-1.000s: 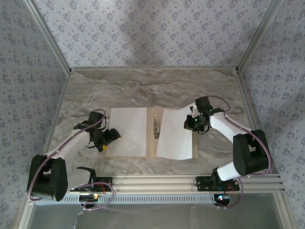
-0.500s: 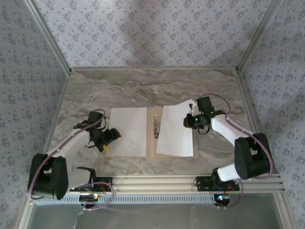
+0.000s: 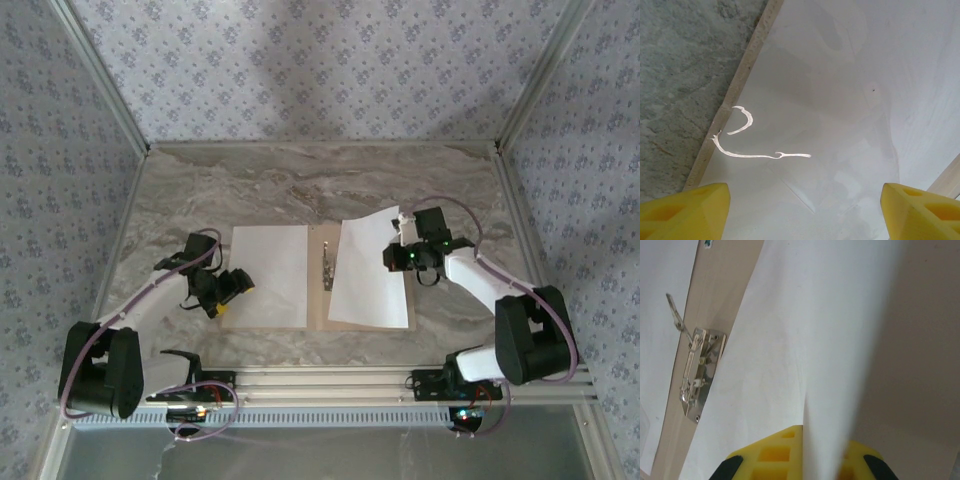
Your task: Put the files into the folder
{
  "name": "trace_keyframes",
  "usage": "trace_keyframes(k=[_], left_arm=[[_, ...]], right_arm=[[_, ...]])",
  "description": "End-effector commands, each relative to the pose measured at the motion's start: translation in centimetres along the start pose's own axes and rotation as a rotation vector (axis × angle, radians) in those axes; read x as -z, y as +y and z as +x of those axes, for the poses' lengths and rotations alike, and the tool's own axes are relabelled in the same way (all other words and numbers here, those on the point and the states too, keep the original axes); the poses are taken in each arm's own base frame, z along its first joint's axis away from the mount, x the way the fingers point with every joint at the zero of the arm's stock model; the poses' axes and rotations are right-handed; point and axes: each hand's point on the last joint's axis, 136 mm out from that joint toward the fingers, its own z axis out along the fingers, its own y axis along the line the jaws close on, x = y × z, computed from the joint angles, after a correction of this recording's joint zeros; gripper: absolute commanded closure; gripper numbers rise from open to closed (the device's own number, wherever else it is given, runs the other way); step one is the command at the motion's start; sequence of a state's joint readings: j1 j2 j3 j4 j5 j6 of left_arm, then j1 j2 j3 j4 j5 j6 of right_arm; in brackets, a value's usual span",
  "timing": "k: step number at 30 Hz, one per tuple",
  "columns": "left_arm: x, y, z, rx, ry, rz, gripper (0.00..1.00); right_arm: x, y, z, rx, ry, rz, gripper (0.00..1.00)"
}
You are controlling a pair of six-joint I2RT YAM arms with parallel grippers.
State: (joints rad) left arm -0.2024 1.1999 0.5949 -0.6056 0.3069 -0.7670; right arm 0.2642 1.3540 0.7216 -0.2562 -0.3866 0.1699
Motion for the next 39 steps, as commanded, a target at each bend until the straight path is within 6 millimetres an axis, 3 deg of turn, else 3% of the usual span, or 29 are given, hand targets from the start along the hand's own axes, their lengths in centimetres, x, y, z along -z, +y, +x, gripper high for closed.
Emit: trace_keyframes(k=[1, 9, 29, 39], left_arm=[[0.5, -0.7, -0.3, -0.011, 0.002, 0.023, 0.21], [0.6, -0.7, -0.3, -0.009, 0.003, 0.024, 0.21], [0.5, -0.3, 0.0, -0.007, 0.001, 0.019, 0.21], [0.3, 0.0, 0.1, -0.009, 0.004, 0.011, 0.21]], right_arm=[[1.0, 1.2, 0.0, 0.083, -0.061, -0.049, 1.00], [2.3, 1.9, 0.4, 0.153, -0.141, -0.069, 1.00], [1.1, 2.3, -0.3, 0.135, -0.066, -0.127, 1.00], [0.8, 0.5, -1.0, 0.001, 0.005, -0.208, 1.00]])
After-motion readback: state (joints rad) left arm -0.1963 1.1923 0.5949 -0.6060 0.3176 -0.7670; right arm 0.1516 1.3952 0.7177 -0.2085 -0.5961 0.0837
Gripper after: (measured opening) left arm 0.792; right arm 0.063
